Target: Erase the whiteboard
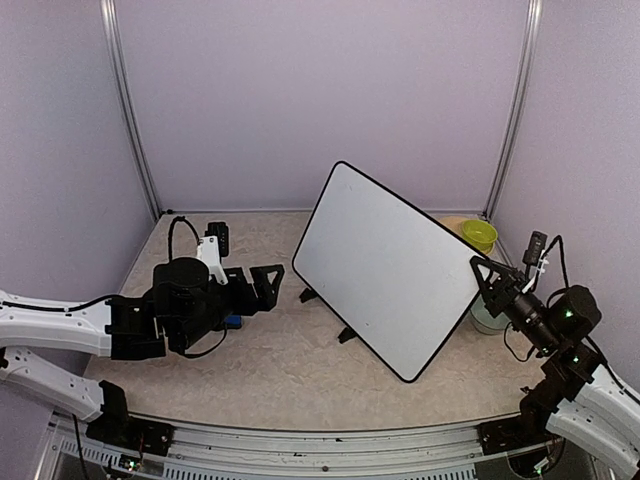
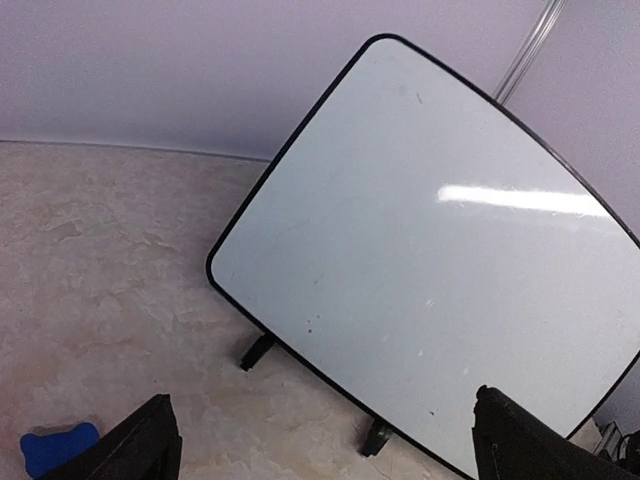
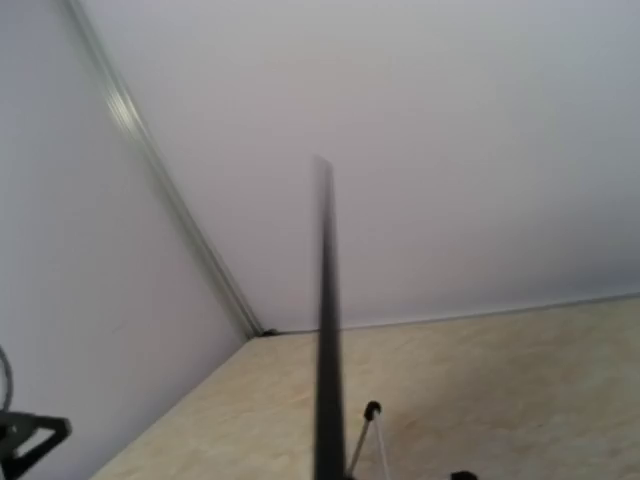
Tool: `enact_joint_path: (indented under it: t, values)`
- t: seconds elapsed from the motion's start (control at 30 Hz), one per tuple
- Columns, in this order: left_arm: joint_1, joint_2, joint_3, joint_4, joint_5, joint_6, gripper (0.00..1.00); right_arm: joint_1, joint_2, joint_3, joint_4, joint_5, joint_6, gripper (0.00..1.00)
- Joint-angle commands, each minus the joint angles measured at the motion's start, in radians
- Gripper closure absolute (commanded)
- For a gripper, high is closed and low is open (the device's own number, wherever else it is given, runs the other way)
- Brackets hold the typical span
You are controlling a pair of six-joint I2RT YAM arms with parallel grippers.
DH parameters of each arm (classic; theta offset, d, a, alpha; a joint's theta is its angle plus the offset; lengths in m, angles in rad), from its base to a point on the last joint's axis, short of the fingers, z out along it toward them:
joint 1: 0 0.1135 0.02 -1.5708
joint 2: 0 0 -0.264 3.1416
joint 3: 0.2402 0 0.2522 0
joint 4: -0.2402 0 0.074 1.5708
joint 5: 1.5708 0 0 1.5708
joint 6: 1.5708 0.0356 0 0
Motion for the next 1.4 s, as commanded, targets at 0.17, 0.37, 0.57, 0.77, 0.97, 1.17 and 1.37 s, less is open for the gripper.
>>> enact_joint_path:
  t: [0.17, 0.37, 0.57, 0.77, 0.97, 1.17, 1.37]
  values:
    - [0.000, -0.006, -0.003, 0.019, -0.018, 0.025, 0.01, 0.005, -0.018, 0.030, 0.025, -0.025, -0.092, 0.88]
    - [0.000, 0.023, 0.004, 0.023, -0.022, 0.025, 0.01, 0.005, 0.043, 0.058, 0.026, -0.046, -0.092, 0.87]
    - [0.015, 0.047, 0.011, 0.026, -0.024, 0.015, 0.01, 0.005, 0.136, 0.112, 0.036, -0.036, -0.139, 0.80]
    - [0.120, 0.083, 0.015, 0.045, 0.063, 0.011, 0.01, 0.005, 0.295, 0.164, 0.112, -0.064, -0.200, 0.78]
    - [0.180, 0.140, 0.017, 0.068, 0.100, 0.031, 0.01, 0.005, 0.367, 0.135, 0.245, -0.164, -0.187, 0.77]
    - [0.213, 0.195, 0.009, 0.084, 0.144, 0.037, 0.01, 0.006, 0.321, 0.100, 0.271, -0.169, -0.208, 0.69]
    - [0.228, 0.224, 0.002, 0.113, 0.180, 0.029, 0.01, 0.005, 0.292, 0.087, 0.238, -0.150, -0.220, 0.59]
